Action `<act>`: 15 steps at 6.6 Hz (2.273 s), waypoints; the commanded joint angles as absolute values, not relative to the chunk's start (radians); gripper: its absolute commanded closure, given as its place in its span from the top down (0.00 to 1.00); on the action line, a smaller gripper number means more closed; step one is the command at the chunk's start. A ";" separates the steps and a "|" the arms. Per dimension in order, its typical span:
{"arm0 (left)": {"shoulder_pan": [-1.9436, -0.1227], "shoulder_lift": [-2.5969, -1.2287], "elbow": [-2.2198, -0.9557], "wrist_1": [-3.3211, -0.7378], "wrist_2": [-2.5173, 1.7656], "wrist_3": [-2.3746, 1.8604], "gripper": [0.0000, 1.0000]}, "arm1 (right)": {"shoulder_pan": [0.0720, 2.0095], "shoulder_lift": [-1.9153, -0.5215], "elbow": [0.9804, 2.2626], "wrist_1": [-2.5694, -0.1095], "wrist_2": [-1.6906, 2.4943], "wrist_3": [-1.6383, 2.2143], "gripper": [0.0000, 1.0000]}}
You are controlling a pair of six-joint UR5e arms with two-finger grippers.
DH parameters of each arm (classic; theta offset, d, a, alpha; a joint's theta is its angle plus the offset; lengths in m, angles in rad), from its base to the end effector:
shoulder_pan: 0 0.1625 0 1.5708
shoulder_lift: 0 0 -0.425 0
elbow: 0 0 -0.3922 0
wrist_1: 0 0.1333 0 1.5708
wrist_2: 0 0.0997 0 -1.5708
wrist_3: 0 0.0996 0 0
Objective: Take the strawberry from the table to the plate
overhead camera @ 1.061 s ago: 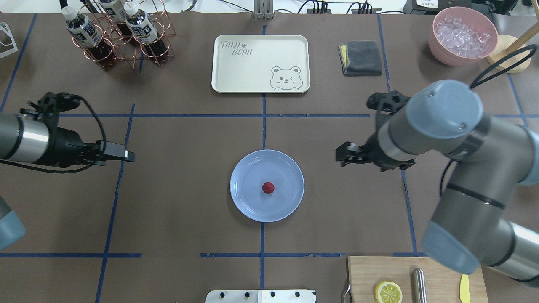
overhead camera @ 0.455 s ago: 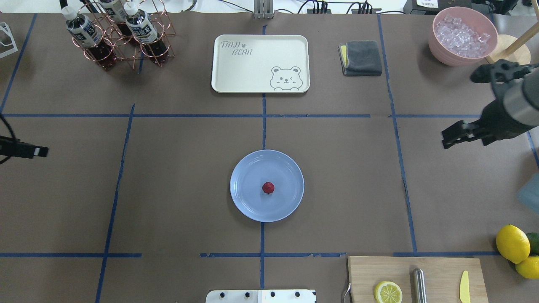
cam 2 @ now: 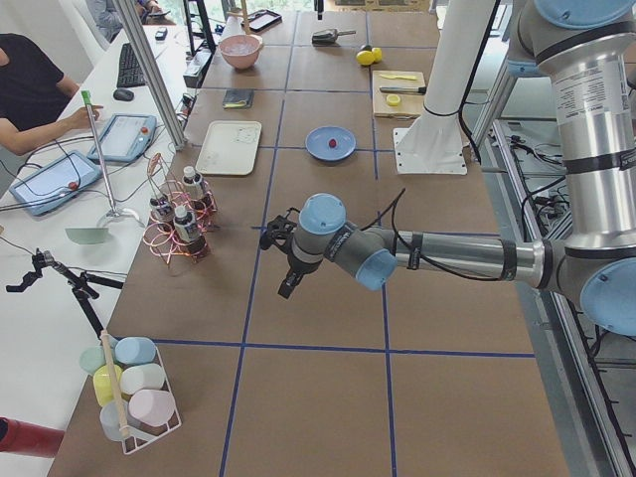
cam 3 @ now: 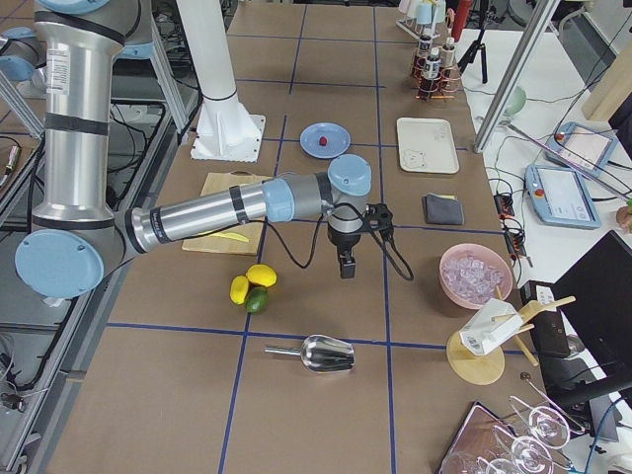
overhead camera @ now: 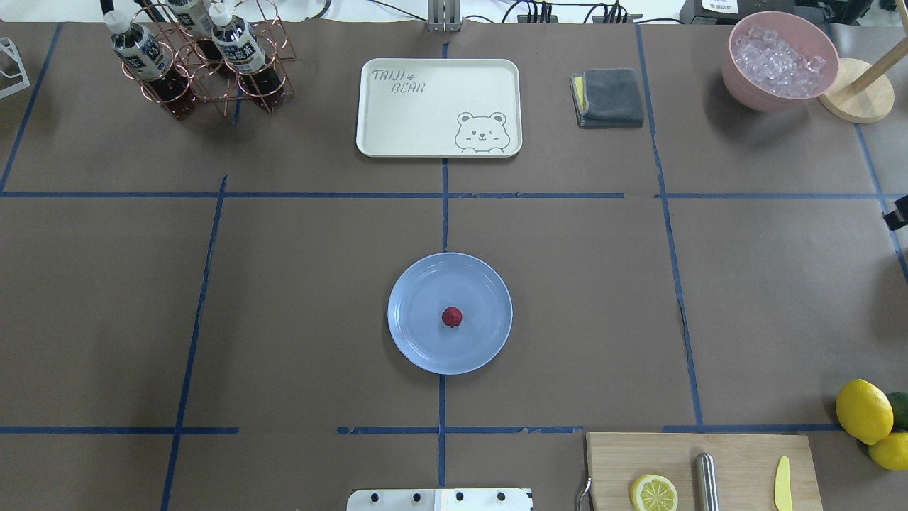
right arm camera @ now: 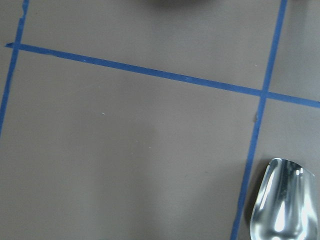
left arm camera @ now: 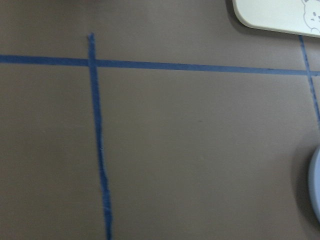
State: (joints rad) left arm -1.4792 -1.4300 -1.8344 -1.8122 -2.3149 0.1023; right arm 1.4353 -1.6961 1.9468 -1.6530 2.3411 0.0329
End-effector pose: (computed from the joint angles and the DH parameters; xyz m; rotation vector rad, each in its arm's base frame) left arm -0.0245 -0.4530 0.5682 0.3524 0.7366 0.3185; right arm 0.0043 -0.4417 0.5406 0.0950 -0.7799 -0.1622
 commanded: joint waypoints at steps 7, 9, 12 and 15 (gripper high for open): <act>-1.595 -1.526 -1.678 -1.485 -2.362 0.262 1.00 | 1.505 -1.737 1.849 -1.667 2.405 -0.115 1.00; -1.598 -1.522 -1.684 -1.486 -2.388 0.264 1.00 | 1.505 -1.724 1.848 -1.667 2.399 -0.101 1.00; -1.595 -1.525 -1.671 -1.519 -2.390 0.262 1.00 | 1.505 -1.726 1.839 -1.664 2.393 -0.106 1.00; -1.600 -1.566 -1.675 -1.541 -2.372 0.011 1.00 | 1.505 -1.715 1.822 -1.664 2.391 -0.100 1.00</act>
